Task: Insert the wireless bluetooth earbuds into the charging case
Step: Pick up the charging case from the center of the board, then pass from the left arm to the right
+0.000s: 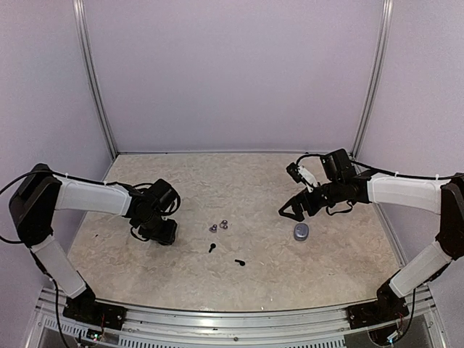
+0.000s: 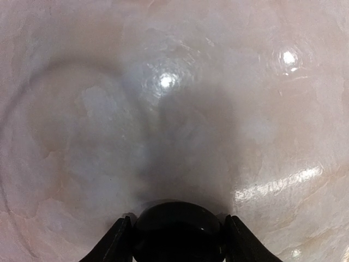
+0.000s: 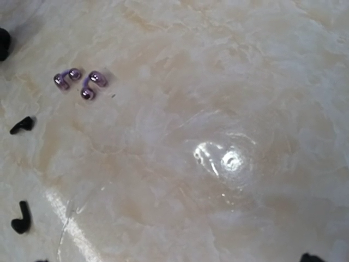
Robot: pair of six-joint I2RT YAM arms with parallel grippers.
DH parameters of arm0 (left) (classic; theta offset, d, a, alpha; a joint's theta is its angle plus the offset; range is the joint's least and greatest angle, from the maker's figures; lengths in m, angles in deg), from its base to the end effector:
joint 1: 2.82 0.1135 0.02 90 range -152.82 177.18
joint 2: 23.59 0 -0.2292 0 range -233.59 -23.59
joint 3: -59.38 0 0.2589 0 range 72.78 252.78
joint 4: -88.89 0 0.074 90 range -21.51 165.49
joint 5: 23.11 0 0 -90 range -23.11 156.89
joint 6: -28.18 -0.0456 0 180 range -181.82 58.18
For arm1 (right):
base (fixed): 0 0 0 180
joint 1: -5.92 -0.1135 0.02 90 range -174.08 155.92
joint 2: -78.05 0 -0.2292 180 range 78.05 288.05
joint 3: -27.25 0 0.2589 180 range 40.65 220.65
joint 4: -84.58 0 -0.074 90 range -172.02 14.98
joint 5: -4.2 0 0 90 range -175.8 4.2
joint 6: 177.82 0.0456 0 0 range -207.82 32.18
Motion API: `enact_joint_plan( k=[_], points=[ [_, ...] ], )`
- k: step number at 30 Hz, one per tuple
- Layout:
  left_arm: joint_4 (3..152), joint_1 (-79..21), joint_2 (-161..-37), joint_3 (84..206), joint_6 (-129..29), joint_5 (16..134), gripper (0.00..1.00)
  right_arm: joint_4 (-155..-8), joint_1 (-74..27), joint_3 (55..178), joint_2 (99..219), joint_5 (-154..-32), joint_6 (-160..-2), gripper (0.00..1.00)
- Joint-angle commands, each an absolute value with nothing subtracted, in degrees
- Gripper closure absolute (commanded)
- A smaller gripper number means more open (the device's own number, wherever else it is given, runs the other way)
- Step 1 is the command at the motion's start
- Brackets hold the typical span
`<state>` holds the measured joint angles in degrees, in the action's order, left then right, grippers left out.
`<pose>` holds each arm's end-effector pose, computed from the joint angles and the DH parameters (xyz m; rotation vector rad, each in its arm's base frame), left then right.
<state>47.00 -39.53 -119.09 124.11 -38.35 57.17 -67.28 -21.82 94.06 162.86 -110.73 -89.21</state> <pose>0.2450 -0.1731 0.0957 0.2863 2.7813 -0.0081 0.2791 0.1685 0.1786 -0.8080 2.2626 0.7347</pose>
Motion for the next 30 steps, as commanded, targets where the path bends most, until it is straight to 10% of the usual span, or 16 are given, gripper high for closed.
enact_joint_plan(
  k=[1, 30],
  points=[
    [46.94, -39.12, -119.67, 125.77, -38.82, 59.06, 0.51, -69.77, -22.38, 92.44, 161.87, -112.39, -88.02, 0.00],
    [74.95, -54.61, -121.17, 149.38, -8.08, 64.88, 0.63, -105.76, -33.18, 79.24, 151.08, -99.11, -65.41, 0.18]
  ],
)
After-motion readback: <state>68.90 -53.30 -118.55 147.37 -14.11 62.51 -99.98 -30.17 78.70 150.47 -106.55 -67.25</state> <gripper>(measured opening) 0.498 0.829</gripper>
